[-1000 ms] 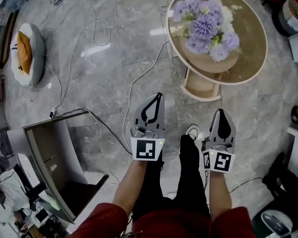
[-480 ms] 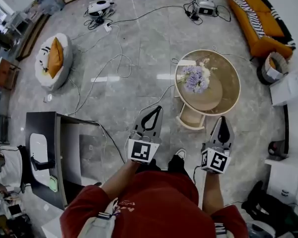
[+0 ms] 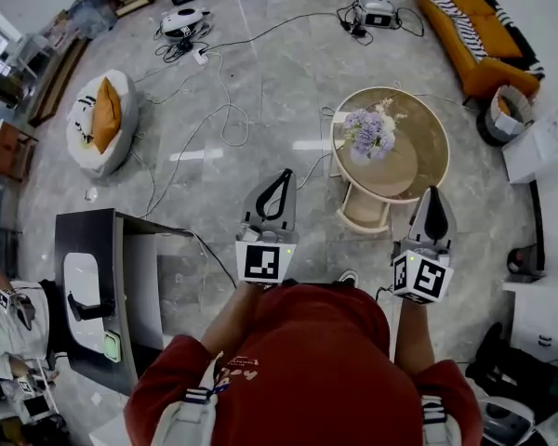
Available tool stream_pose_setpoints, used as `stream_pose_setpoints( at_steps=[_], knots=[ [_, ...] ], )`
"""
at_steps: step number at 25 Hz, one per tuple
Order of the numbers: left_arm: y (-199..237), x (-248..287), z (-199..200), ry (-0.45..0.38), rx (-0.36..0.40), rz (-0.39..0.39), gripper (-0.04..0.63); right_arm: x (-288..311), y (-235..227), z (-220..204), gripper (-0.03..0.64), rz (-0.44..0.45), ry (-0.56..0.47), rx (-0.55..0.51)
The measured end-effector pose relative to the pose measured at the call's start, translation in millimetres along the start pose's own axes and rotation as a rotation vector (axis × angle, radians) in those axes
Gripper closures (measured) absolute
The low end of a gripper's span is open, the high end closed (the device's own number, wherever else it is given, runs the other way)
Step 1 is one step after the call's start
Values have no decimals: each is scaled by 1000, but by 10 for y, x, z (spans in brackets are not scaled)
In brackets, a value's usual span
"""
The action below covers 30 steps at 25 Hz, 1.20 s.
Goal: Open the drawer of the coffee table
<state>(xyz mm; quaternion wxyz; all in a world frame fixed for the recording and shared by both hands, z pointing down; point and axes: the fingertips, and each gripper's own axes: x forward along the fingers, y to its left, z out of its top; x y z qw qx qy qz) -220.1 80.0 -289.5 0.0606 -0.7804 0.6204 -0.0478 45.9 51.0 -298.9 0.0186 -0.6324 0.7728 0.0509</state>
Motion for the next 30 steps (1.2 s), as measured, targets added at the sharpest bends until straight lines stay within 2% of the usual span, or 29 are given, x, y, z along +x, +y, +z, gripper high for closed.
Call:
stream_pose_setpoints(
  at_steps=[5,16,20,25,30],
  knots=[
    [37,55,65,-12,9,-9,581,55,-18,-11,594,-15,11,41],
    [47,24,54,-24,13,-28,581,74,34,-9,594,-30,-6,6],
    [-5,93,52,-17,13,-31,581,111,-61,21,594,-21,-22,-12],
    [-65,139,79,-23,12,-34,581,85,-184,204,594,-57,-65,-27],
    [-135,233,58,-24,26,-31,581,96,-418,21,594,-67,-40,-58]
  ],
)
